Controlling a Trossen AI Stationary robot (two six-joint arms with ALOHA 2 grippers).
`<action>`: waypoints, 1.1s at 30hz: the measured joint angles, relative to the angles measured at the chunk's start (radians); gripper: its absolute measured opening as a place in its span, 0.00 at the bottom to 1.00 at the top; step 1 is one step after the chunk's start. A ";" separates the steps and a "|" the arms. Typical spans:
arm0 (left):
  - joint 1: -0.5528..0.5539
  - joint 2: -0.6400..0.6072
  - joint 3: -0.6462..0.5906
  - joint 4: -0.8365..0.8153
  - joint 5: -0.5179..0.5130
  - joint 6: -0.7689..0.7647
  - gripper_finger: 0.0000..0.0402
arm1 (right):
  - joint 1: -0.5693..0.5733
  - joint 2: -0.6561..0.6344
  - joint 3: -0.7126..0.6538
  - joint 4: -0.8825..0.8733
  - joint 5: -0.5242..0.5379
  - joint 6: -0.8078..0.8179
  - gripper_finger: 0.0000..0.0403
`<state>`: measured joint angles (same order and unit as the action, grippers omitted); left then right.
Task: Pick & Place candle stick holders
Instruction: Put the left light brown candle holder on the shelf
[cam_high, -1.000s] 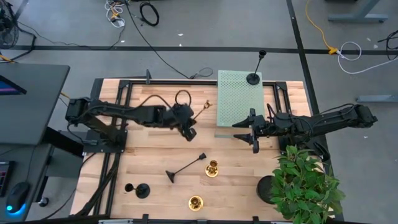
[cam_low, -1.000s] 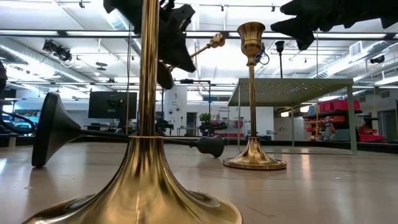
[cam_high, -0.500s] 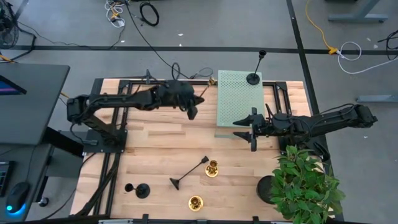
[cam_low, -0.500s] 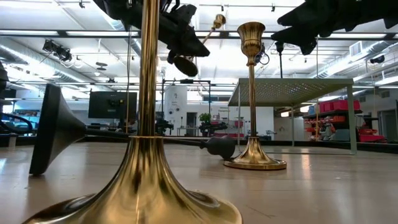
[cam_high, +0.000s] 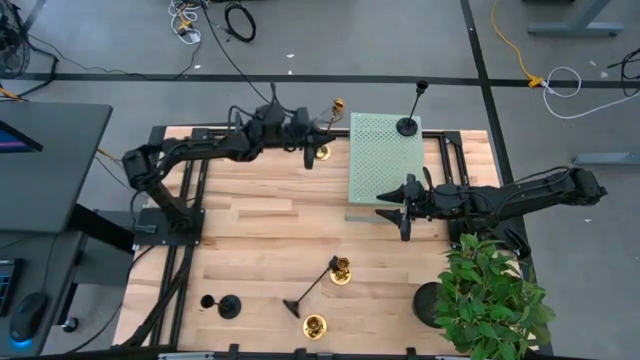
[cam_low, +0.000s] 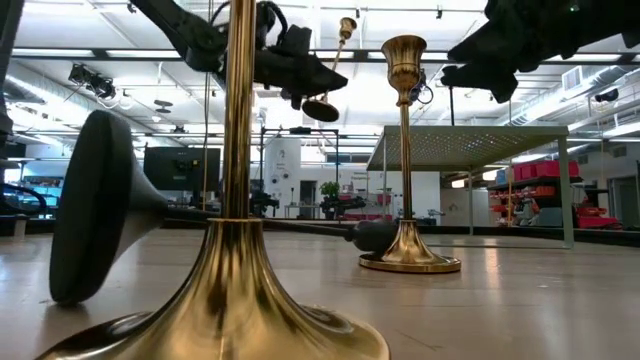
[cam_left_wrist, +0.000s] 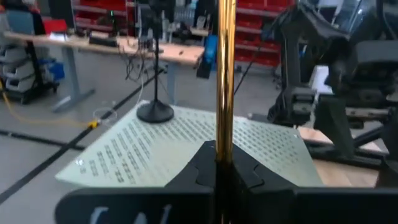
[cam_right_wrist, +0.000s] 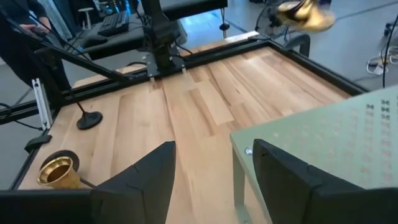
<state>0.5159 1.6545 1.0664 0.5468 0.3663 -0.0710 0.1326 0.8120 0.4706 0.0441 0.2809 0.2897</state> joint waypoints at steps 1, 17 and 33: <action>0.008 0.014 0.000 0.037 0.005 -0.002 0.03 | 0.000 0.000 0.000 -0.005 0.000 0.007 0.53; 0.055 0.200 0.149 0.238 0.093 -0.044 0.02 | 0.000 0.000 0.000 -0.011 0.022 0.016 0.43; 0.060 0.443 0.445 0.174 0.144 -0.028 0.04 | 0.001 0.000 0.000 -0.067 -0.009 0.015 0.40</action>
<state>0.5755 2.0978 1.5113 0.7212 0.5103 -0.0986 0.1333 0.8122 0.4706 -0.0232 0.2722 0.3049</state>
